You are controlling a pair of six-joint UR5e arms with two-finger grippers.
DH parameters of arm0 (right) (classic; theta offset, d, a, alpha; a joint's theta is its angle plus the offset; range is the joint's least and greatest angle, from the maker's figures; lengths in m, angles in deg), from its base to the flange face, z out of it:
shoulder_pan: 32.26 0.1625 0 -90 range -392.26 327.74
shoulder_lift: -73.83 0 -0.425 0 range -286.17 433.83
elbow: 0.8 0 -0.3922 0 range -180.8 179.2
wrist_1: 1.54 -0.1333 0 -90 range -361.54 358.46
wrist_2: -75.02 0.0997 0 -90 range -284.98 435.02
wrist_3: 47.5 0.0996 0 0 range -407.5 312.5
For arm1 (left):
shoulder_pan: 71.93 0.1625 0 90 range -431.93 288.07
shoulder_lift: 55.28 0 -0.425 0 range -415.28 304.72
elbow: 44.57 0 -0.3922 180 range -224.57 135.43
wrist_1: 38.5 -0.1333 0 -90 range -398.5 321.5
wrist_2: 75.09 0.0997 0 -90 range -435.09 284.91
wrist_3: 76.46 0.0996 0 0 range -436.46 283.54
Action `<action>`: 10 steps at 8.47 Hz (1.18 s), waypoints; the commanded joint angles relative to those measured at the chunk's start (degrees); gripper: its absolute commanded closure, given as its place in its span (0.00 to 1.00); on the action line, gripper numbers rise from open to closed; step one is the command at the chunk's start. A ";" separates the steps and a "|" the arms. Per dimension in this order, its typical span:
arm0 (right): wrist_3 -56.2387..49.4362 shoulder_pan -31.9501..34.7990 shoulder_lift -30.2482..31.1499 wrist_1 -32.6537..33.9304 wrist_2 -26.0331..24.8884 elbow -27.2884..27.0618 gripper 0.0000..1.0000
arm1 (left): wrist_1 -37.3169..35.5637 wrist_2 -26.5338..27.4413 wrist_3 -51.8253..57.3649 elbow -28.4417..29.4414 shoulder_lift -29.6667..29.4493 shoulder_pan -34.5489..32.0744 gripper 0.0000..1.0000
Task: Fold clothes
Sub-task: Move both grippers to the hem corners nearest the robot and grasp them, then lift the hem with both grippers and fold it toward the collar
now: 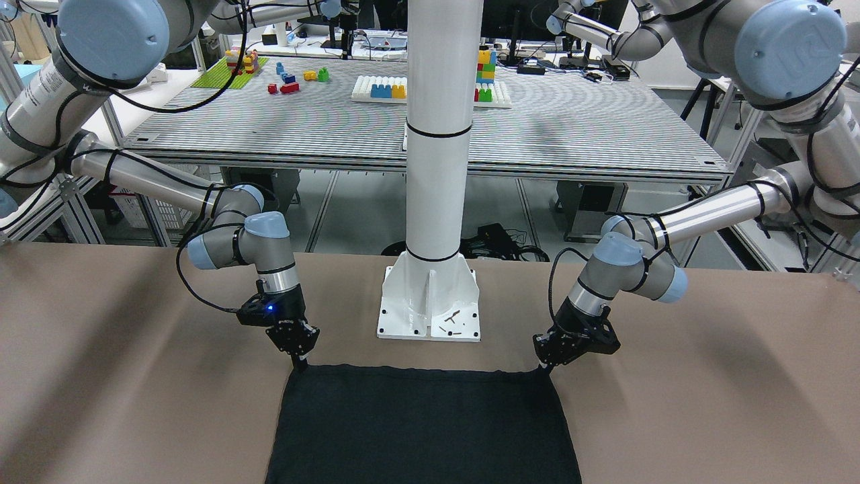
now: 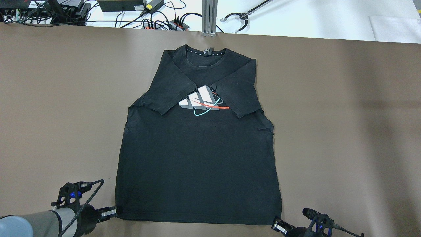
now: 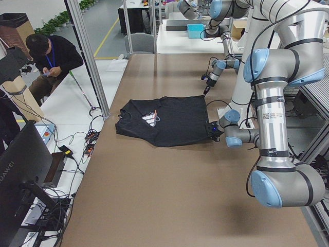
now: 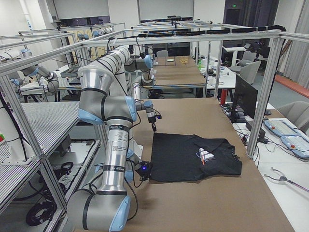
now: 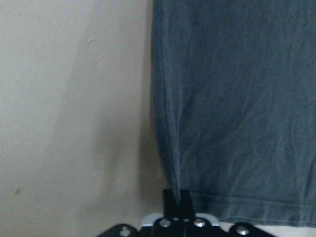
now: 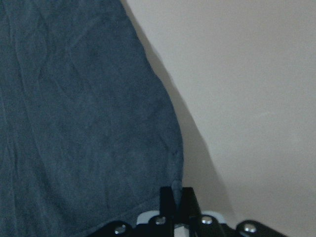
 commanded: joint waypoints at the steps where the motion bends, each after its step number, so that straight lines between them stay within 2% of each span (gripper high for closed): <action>1: -6.69 0.59 0.47 0.39 0.37 -6.31 1.00 | -4.45 -7.01 1.42 -5.99 -0.45 -6.46 1.00; 2: -9.69 1.21 0.39 0.39 0.46 -9.03 1.00 | -8.74 -12.02 2.47 -8.01 -2.19 -11.03 1.00; 3: -14.25 4.43 0.04 0.39 2.72 -10.98 1.00 | -13.66 -17.03 4.05 -8.82 -6.30 -16.20 1.00; 5: -22.34 15.65 -0.58 0.83 15.15 -11.43 1.00 | -23.68 -28.36 6.60 -9.00 -15.35 -26.32 1.00; 7: -26.57 28.40 -5.91 7.56 32.01 -12.65 1.00 | -32.92 -40.83 12.12 -9.09 -22.75 -34.94 1.00; 8: -27.56 29.50 -6.38 12.04 40.80 -16.32 1.00 | -33.74 -48.12 14.33 -9.61 -23.04 -38.37 1.00; 9: -27.65 27.34 -5.16 13.56 48.37 -19.84 1.00 | -33.84 -54.02 15.39 -12.83 -21.21 -38.58 1.00; 10: -27.65 20.44 -2.37 13.66 51.14 -23.53 1.00 | -33.75 -58.35 15.40 -18.17 -16.76 -35.97 1.00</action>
